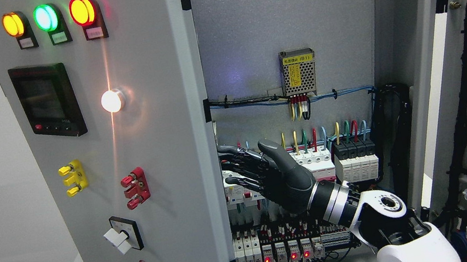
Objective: Open door with both hands
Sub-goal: 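Swing the lamp door wide open with the right hand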
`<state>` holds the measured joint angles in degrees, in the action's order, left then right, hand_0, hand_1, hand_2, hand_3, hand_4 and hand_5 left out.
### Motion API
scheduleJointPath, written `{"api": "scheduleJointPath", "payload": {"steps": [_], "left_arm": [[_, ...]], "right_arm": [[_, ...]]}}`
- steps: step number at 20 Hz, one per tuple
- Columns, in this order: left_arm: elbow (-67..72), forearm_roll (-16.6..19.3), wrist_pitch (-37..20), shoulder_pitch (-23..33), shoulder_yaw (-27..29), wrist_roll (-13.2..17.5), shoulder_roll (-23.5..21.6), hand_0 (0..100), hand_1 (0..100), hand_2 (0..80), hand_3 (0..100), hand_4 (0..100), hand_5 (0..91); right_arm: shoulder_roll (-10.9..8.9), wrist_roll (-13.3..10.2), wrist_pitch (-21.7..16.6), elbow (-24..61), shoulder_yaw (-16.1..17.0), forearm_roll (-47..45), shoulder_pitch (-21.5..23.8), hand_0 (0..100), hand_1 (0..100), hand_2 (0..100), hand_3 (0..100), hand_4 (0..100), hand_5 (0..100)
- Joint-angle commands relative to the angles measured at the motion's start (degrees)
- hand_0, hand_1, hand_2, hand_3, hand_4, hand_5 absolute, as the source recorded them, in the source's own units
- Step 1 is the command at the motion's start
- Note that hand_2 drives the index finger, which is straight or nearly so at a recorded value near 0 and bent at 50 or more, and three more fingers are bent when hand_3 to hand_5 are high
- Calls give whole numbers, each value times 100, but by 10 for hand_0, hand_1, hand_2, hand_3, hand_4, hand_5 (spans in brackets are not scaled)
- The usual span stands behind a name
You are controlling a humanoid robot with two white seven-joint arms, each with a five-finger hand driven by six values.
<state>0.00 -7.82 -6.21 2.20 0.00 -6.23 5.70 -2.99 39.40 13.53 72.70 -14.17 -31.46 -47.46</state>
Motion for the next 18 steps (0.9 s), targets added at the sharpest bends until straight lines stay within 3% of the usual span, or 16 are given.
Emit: {"api": "scheduleJointPath", "payload": {"steps": [1, 4, 7, 10, 14, 18], "left_arm": [[-44, 0, 32, 0, -185, -1, 1, 0, 0, 0, 0, 0, 0], [-44, 0, 32, 0, -185, -1, 1, 0, 0, 0, 0, 0, 0], [-44, 0, 32, 0, -185, -1, 1, 0, 0, 0, 0, 0, 0], [-44, 0, 32, 0, -185, -1, 1, 0, 0, 0, 0, 0, 0], [-44, 0, 32, 0, -185, -1, 1, 0, 0, 0, 0, 0, 0], [-44, 0, 32, 0, -185, -1, 1, 0, 0, 0, 0, 0, 0]], "right_arm": [[-18, -2, -9, 182, 125, -159, 175, 191, 0, 0, 0, 0, 0], [-18, -2, 0, 445, 107, -159, 351, 191, 0, 0, 0, 0, 0], [-245, -2, 0, 840, 81, -159, 588, 191, 0, 0, 0, 0, 0], [-378, -2, -9, 1140, -226, -159, 729, 191, 0, 0, 0, 0, 0], [-448, -2, -17, 1360, -314, -159, 1028, 191, 0, 0, 0, 0, 0], [-492, -2, -140, 1571, -613, -159, 1160, 191, 0, 0, 0, 0, 0]]}}
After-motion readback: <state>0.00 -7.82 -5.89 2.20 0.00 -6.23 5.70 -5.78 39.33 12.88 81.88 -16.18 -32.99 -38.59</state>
